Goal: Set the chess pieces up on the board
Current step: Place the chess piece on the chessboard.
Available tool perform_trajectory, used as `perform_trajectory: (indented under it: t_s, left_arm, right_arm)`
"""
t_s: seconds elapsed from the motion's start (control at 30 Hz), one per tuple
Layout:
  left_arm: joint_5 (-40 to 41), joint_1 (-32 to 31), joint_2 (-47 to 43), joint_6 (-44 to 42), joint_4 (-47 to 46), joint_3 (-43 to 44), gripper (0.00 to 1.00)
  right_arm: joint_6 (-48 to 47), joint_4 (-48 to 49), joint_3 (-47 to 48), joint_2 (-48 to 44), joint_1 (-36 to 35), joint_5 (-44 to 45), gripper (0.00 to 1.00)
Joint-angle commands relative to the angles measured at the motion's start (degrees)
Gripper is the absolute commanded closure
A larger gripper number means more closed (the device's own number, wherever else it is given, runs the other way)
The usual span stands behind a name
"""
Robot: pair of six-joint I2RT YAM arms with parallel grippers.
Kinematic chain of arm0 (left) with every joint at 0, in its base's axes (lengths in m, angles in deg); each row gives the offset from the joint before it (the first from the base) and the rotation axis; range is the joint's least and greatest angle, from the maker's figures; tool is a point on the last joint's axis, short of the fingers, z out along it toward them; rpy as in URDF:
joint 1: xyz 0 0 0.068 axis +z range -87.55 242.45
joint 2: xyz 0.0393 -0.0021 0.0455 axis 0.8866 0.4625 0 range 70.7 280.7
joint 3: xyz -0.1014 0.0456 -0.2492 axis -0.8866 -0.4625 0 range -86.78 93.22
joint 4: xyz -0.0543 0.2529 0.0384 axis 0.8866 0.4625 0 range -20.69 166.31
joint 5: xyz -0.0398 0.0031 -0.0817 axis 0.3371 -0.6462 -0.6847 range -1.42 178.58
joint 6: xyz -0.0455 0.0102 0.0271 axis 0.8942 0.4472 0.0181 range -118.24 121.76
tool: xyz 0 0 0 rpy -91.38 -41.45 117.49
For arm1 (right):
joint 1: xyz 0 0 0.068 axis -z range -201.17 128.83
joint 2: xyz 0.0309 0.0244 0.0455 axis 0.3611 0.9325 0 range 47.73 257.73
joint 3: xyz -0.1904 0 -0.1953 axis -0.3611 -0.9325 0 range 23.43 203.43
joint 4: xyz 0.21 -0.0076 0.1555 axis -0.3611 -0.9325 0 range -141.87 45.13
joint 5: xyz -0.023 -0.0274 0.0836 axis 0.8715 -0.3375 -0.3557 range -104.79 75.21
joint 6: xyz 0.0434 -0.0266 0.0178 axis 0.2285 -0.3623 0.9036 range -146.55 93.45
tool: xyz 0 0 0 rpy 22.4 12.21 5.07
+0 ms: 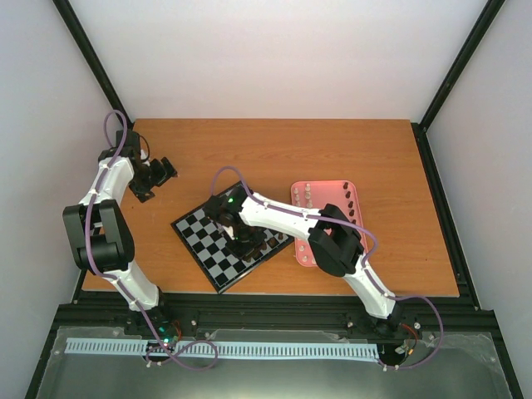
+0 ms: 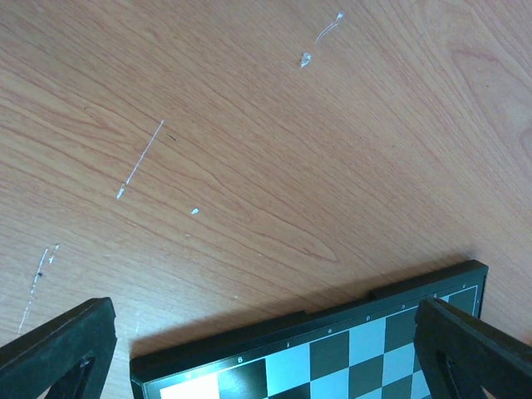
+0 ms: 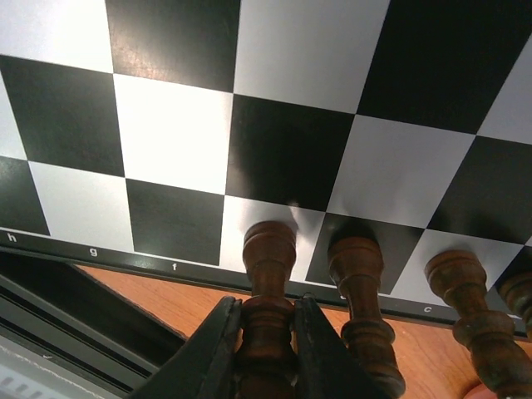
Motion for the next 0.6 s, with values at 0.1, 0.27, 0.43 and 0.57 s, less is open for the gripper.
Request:
perform_trajectory:
  t_s: [0.1, 0.27, 0.43, 0.57]
  left_arm:
    - [-1.04, -0.1, -0.63, -0.36, -1.18, 0.31, 0.0]
    - [-1.06, -0.07, -0.59, -0.4, -1.1, 0.44, 0.0]
    - [-0.96, -0.12, -0.91, -0.51, -0.88, 0.49, 0.0]
    - [-0.88, -0.12, -1.2, -0.65, -0.77, 0.49, 0.0]
  right_arm:
    - [-0.72, -0.18, 1.03, -0.87, 0.24, -0.37, 0.76]
    - [-0.78, -0.41, 1.27, -2.23, -0.09, 0.19, 0.73]
    - [-0.46, -2.87, 4.05, -4.4, -0.86, 1.58, 0.69]
    - [0.3, -5.66, 6.35, -7.2, -1.0, 2.47, 0.66]
